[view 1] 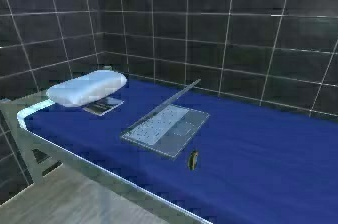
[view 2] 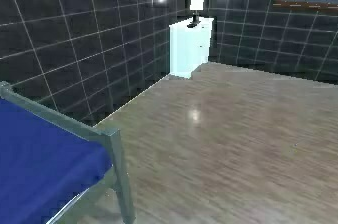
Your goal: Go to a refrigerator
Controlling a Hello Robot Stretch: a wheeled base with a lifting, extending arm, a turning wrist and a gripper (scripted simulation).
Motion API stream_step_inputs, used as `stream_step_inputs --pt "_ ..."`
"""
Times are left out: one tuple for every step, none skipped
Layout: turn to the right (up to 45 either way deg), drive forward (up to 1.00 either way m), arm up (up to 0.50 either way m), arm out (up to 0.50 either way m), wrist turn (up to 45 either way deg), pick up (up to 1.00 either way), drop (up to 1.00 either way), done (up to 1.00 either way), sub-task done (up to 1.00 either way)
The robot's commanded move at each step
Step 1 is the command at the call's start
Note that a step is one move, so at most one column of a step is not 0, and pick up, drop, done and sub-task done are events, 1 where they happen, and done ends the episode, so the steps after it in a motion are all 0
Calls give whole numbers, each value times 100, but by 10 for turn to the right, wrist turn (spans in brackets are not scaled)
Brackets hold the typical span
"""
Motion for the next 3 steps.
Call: stream_step_inputs --pt "450 0 0 0 0 0 0 0 0" --pt "450 0 0 0 0 0 0 0 0" --pt "450 0 0 0 0 0 0 0 0"
